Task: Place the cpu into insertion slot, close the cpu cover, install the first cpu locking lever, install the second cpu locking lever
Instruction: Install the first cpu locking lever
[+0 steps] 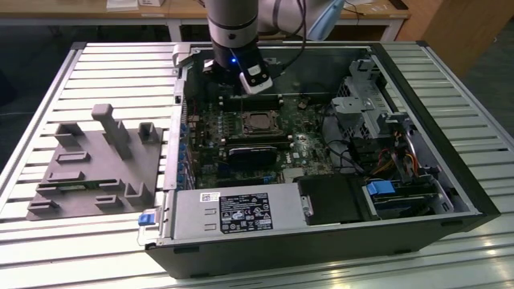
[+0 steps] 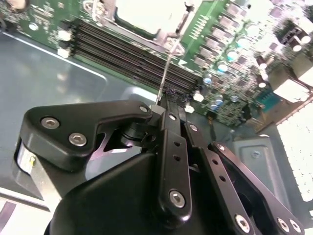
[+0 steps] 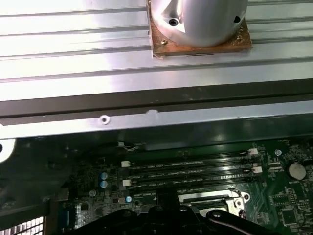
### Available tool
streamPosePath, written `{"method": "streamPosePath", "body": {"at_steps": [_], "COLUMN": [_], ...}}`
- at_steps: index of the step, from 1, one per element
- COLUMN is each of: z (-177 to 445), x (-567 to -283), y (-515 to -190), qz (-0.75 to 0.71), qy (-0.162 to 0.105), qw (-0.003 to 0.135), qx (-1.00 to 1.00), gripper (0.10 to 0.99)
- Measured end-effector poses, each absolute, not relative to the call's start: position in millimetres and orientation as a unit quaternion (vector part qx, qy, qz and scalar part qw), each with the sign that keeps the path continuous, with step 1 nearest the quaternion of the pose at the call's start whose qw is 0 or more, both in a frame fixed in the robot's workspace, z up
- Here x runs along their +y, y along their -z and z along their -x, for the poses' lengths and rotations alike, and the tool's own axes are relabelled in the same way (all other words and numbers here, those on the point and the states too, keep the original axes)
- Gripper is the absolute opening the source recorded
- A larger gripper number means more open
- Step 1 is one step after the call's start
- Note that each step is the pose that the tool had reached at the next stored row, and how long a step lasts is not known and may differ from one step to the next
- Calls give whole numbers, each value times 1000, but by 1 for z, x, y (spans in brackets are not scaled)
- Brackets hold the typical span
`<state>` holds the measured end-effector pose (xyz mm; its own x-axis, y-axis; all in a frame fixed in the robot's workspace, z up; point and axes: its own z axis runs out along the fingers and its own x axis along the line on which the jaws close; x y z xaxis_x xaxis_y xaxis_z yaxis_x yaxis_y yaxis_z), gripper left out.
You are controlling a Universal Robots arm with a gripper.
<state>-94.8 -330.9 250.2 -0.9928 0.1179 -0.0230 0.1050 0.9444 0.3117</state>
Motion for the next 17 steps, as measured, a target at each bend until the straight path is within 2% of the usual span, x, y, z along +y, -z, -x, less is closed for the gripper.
{"method": "streamPosePath", "body": {"at_steps": [17], "z": [73], "x": [-331], "y": [-250], "qz": [-56], "qy": [-157], "qw": [23], "qx": [986], "gripper": [106]}}
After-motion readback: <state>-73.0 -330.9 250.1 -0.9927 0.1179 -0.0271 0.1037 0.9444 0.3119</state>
